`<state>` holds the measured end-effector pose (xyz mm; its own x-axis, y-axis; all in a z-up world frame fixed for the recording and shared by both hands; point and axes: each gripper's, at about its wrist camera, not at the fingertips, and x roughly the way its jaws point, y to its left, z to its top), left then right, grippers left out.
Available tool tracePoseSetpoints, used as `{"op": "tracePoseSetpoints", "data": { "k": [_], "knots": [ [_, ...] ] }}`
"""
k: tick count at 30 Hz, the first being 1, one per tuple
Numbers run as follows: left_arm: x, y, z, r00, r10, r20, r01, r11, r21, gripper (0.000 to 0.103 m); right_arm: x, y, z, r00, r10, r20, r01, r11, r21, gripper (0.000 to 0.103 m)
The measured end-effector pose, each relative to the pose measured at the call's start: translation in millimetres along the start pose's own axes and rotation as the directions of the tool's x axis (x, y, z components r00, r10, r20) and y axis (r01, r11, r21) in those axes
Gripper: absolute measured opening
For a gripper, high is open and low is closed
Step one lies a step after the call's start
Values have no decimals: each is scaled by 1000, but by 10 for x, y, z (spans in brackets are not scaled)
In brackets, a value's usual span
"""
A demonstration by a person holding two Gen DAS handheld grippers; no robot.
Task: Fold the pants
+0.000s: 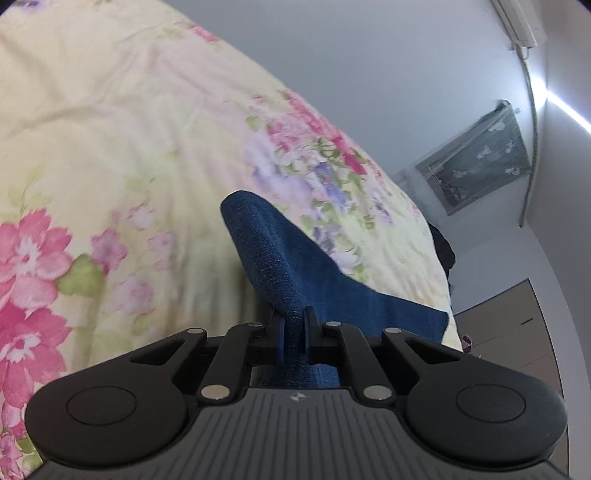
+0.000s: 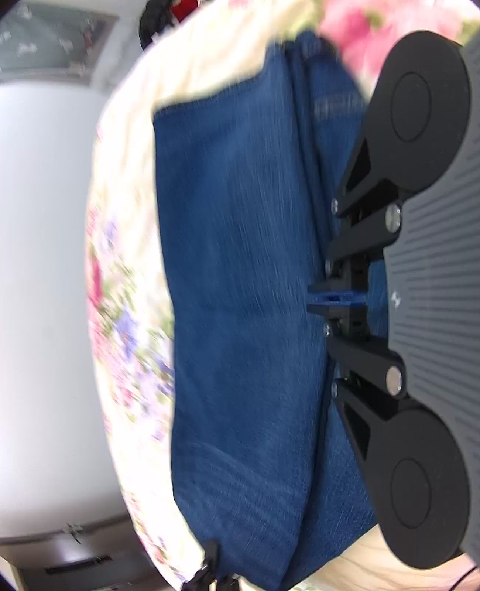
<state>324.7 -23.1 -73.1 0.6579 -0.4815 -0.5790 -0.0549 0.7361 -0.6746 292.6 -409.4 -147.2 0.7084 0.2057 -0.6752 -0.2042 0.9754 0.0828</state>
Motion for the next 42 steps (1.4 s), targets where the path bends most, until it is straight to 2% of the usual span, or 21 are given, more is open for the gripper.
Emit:
{"op": "tracePoseSetpoints", "data": {
  "k": [4, 10, 15, 19, 24, 28, 30, 32, 35, 36, 39, 42],
  "knots": [
    [-3, -744, 227, 999, 35, -30, -31, 992, 125, 9, -292, -302, -97, 999, -46, 7, 46, 996, 70, 0],
    [210, -1930, 376, 998, 7, -66, 10, 963, 268, 9, -654, -643, -158, 996, -83, 31, 79, 992, 95, 0],
    [640, -2765, 288, 994, 44, -104, -5, 935, 354, 9, -831, -885, -78, 993, -103, 62, 96, 989, 115, 0],
    [1153, -3182, 138, 987, 81, -137, -25, 929, 370, 9, -925, -1089, -5, 991, -116, 69, 106, 985, 137, 0],
    [1906, -3409, -89, 976, 115, -187, -38, 927, 373, 9, -976, -1323, 31, 989, -132, 63, 120, 980, 160, 0],
    [2488, -3382, -249, 957, 142, -252, -57, 947, 318, 9, -964, -1405, 6, 990, -133, 40, 126, 980, 152, 0],
    [2726, -3324, -355, 942, 150, -301, -57, 953, 297, 11, -944, -1411, -10, 991, -133, 24, 129, 981, 143, 0],
    [2928, -3250, -444, 923, 123, -364, -28, 967, 255, 18, -932, -1414, -12, 990, -138, 14, 135, 982, 128, 0],
    [3071, -3149, -508, 889, 3, -458, 85, 981, 172, 26, -915, -1419, -12, 990, -142, 7, 140, 984, 114, 0],
    [3058, -3139, -511, 885, -9, -466, 102, 979, 177, 35, -912, -1416, -10, 990, -141, 6, 140, 984, 112, 0],
    [2837, -3130, -433, 909, -25, -417, 137, 961, 241, 45, -921, -1395, 0, 991, -135, 11, 133, 984, 122, 0],
    [2498, -3067, -280, 924, -18, -383, 138, 948, 288, 49, -970, -1382, 16, 994, -105, 32, 98, 980, 173, 1]
  ]
}}
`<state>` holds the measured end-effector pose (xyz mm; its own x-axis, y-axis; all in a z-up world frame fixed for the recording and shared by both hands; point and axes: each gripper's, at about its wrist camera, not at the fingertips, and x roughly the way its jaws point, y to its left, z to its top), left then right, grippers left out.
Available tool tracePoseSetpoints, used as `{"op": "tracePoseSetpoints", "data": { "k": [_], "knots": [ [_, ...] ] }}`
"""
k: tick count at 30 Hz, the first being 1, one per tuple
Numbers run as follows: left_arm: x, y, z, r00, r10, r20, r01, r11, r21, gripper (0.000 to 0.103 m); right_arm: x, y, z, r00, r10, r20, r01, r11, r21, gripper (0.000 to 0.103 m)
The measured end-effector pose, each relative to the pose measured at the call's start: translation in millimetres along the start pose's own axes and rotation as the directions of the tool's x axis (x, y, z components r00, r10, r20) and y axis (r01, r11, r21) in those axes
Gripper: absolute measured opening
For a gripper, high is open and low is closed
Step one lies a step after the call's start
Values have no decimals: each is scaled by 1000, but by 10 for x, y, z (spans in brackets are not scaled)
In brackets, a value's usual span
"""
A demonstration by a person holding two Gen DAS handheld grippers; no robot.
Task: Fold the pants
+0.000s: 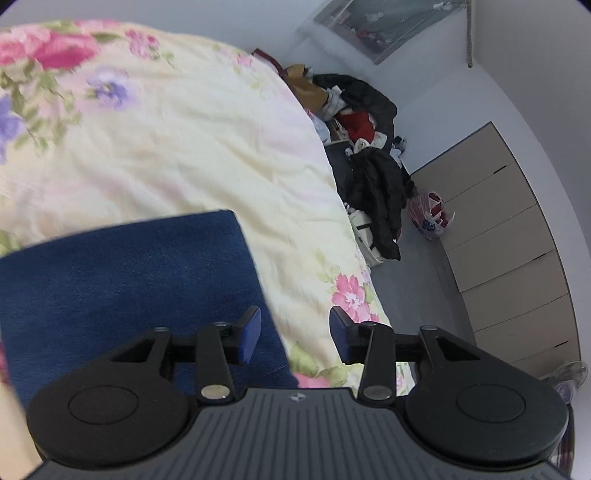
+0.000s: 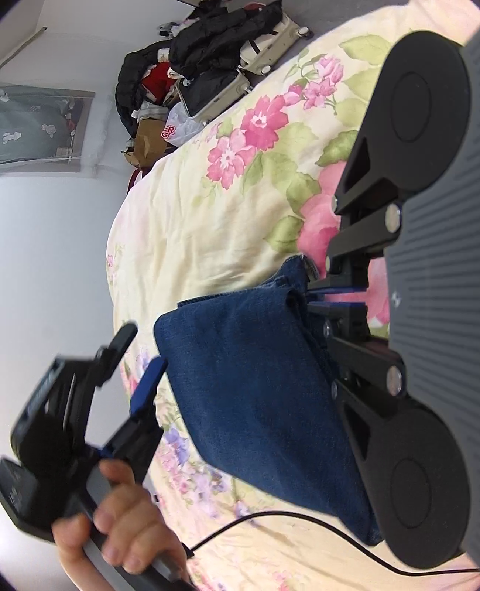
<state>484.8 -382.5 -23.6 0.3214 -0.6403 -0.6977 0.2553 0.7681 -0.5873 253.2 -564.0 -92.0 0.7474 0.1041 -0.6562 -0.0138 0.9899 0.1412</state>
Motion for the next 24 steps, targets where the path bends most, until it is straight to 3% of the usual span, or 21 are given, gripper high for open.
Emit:
{"op": "tracePoseSetpoints", "data": {
  "k": [1, 3, 4, 7, 10, 15, 16, 17, 18, 21, 24],
  "knots": [
    [-126, 48, -10, 1000, 13, 13, -14, 1000, 16, 50, -12, -1, 11, 1000, 16, 6, -16, 1000, 27, 4],
    [-378, 153, -31, 997, 52, 56, -55, 997, 46, 53, -34, 7, 27, 999, 37, 27, -39, 996, 75, 22],
    [-474, 228, -58, 995, 75, 72, -79, 995, 61, 54, -32, 6, 35, 998, 44, 42, -48, 994, 97, 36],
    [-679, 496, -180, 981, 163, 109, -174, 978, 110, 54, 62, -46, 64, 996, 57, 63, -67, 982, 174, 37],
    [-802, 758, -325, 957, 250, 144, -276, 941, 197, 54, 251, -155, 89, 996, 54, 65, -70, 961, 269, 38],
    [-906, 1160, -476, 949, 283, 138, -309, 924, 225, 52, 575, -246, 89, 997, 77, 23, -80, 922, 378, 38],
    [-906, 1207, -478, 949, 285, 136, -309, 924, 224, 52, 612, -257, 88, 996, 83, 18, -83, 914, 396, 35],
    [-920, 1290, -486, 951, 279, 133, -303, 927, 222, 52, 642, -277, 100, 995, 95, 15, -93, 907, 411, 12],
    [-915, 1324, -480, 953, 271, 133, -295, 930, 221, 52, 641, -267, 138, 994, 104, 13, -101, 910, 402, 4],
    [-865, 1399, -492, 959, 242, 146, -271, 934, 234, 50, 421, -4, 407, 994, 90, 67, -102, 972, 212, 0],
    [-708, 1442, -484, 964, 224, 145, -254, 939, 234, 44, 271, 191, 615, 994, 32, 107, -42, 995, 95, 0]
  ]
}}
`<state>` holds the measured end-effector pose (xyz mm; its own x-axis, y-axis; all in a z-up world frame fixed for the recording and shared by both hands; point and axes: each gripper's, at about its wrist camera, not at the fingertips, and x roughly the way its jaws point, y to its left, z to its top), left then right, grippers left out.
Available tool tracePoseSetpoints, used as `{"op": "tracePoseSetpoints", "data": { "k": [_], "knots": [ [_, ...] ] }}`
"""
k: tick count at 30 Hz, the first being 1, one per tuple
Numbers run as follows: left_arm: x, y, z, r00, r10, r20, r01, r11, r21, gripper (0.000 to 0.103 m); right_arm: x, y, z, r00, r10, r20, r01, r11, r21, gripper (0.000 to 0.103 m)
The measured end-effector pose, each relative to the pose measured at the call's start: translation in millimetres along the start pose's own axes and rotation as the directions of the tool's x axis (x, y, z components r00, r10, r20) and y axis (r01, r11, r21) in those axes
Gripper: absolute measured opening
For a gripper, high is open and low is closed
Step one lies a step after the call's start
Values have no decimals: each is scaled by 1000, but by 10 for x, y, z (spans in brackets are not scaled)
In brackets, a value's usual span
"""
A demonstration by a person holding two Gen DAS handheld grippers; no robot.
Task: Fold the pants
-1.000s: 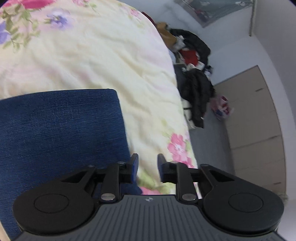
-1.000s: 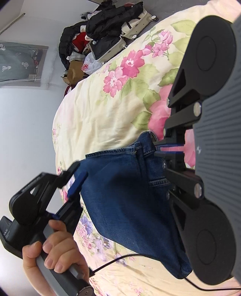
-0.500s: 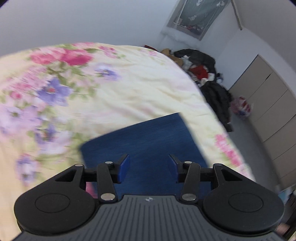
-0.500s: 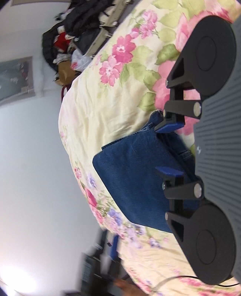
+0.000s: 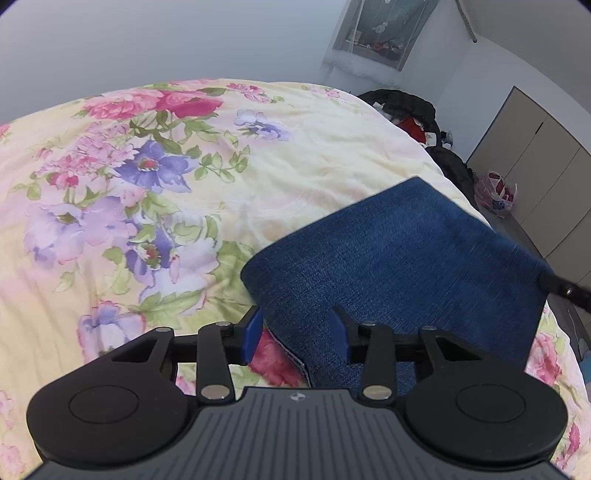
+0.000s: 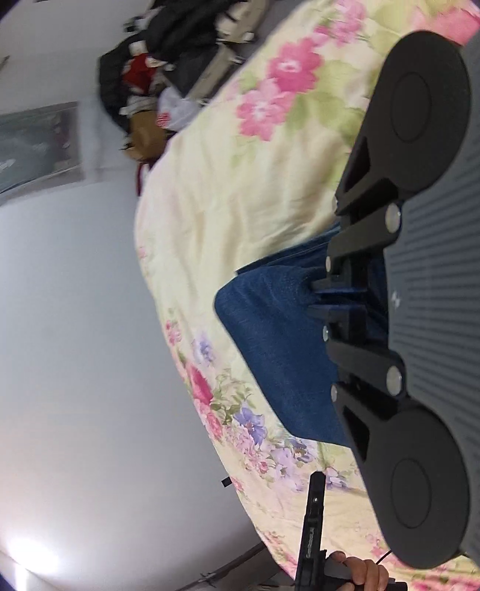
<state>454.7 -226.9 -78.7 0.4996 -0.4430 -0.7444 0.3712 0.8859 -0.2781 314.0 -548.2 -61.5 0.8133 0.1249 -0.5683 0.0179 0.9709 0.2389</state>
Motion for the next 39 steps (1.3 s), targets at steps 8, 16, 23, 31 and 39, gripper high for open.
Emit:
{"op": "tracePoseSetpoints", "data": {
  "k": [8, 16, 23, 31, 39],
  "knots": [
    [389, -110, 70, 998, 7, 58, -9, 1000, 27, 38, 561, -266, -431, 972, -197, -129, 191, 980, -60, 0],
    [887, -8, 87, 996, 88, 23, -88, 996, 19, 32, 901, -419, -596, 965, -197, -171, 194, 980, -37, 0],
    [449, 104, -8, 994, 101, 33, -98, 992, -75, 33, 685, -426, -514, 962, -200, -184, 205, 979, 12, 11],
    [-204, -183, -520, 995, -66, 73, 71, 996, -61, 33, 45, 148, -688, 994, -52, -95, 52, 999, -3, 19],
    [-83, -706, -1225, 993, -115, -9, 116, 991, 66, 33, 66, 795, -1147, 993, 42, -107, -54, 993, -107, 23]
  ]
}}
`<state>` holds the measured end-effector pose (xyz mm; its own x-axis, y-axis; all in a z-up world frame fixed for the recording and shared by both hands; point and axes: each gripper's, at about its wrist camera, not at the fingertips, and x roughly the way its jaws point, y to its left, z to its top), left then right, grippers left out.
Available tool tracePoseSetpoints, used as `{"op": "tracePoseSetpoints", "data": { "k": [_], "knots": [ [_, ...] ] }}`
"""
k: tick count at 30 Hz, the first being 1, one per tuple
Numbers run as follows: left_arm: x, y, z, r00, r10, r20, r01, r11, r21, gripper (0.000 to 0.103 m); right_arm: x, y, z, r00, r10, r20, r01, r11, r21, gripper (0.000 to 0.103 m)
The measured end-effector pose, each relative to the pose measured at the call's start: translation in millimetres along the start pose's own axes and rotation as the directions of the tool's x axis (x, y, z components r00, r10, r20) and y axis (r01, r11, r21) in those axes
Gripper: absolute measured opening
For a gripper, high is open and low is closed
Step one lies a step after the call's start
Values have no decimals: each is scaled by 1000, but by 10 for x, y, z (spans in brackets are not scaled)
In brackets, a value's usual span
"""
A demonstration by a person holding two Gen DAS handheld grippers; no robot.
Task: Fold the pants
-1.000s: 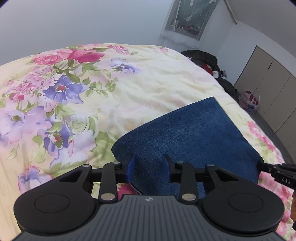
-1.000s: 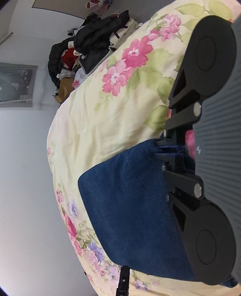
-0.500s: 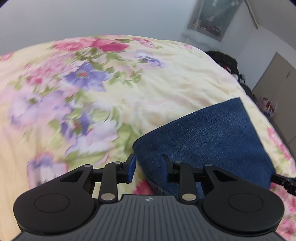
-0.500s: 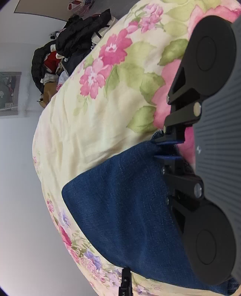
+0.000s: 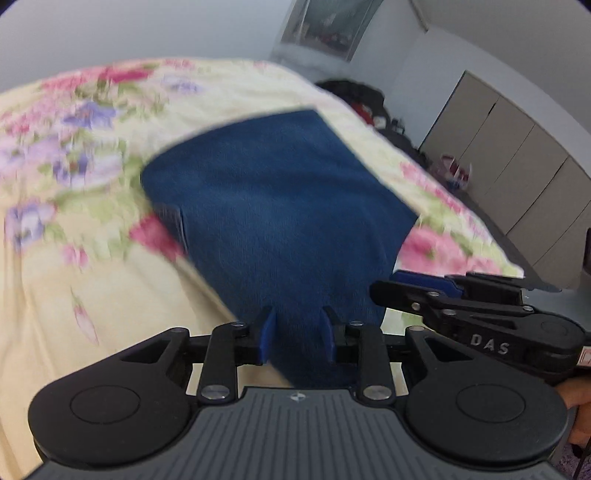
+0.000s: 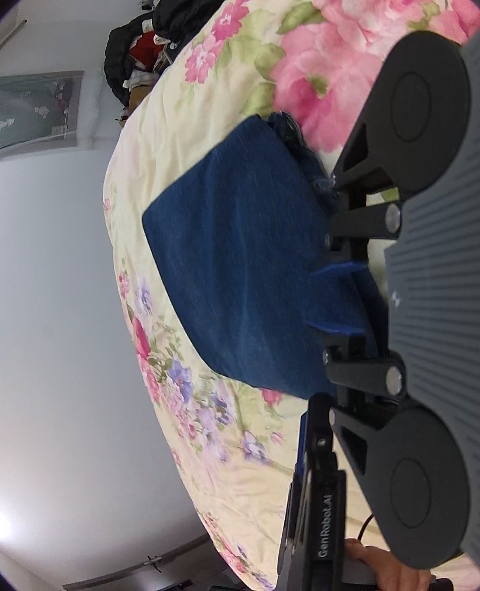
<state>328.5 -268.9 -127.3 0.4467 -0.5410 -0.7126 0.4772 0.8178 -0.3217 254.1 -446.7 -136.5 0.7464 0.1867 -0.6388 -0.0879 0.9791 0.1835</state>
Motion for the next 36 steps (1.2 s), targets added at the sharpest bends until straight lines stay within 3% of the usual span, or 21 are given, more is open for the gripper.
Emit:
{"op": "tracePoseSetpoints", "data": {
  "k": [4, 8, 9, 12, 13, 15, 17, 21, 23, 25, 28, 31, 36],
  "knots": [
    [204, 160, -180, 997, 20, -71, -24, 999, -49, 34, 277, -53, -301, 992, -44, -121, 48, 999, 24, 23],
    [2, 297, -131, 999, -37, -26, 34, 994, -101, 36, 174, -201, -326, 996, -5, -90, 13, 996, 94, 25],
    [-68, 344, -105, 999, -43, 0, 43, 993, -113, 41, 116, -240, -304, 997, 2, -75, 6, 994, 109, 27],
    [-177, 548, 2, 996, -64, 57, 74, 977, -200, 60, -27, -485, -190, 1000, 8, -11, -5, 977, 215, 46],
    [-188, 635, 49, 995, -66, 77, 83, 968, -236, 61, -59, -602, -157, 1000, 5, 10, -8, 962, 273, 52],
    [-162, 807, 112, 992, -72, 103, 100, 946, -308, 64, -94, -861, -114, 999, 5, 53, -26, 915, 403, 58],
    [-89, 989, 167, 987, -92, 130, 136, 911, -389, 68, -79, -1101, -117, 996, -1, 89, -46, 853, 519, 73],
    [140, 1292, 317, 982, -113, 149, 173, 850, -497, 71, 87, -1545, -142, 990, 22, 137, -113, 698, 707, 74],
    [243, 1379, 398, 982, -108, 154, 173, 841, -513, 72, 183, -1687, -165, 985, 35, 167, -151, 637, 756, 74],
    [349, 1449, 461, 983, -98, 154, 166, 835, -525, 73, 289, -1771, -169, 984, 38, 173, -161, 603, 781, 73],
    [537, 1576, 545, 984, -98, 149, 165, 818, -551, 73, 446, -1871, -164, 984, 47, 173, -168, 579, 798, 73],
    [718, 1691, 597, 981, -105, 161, 179, 802, -570, 71, 574, -1910, -120, 984, 50, 172, -167, 600, 782, 66],
    [887, 1678, 654, 977, -101, 188, 186, 832, -522, 71, 763, -1985, -75, 974, 85, 208, -216, 600, 770, 59]
  ]
}}
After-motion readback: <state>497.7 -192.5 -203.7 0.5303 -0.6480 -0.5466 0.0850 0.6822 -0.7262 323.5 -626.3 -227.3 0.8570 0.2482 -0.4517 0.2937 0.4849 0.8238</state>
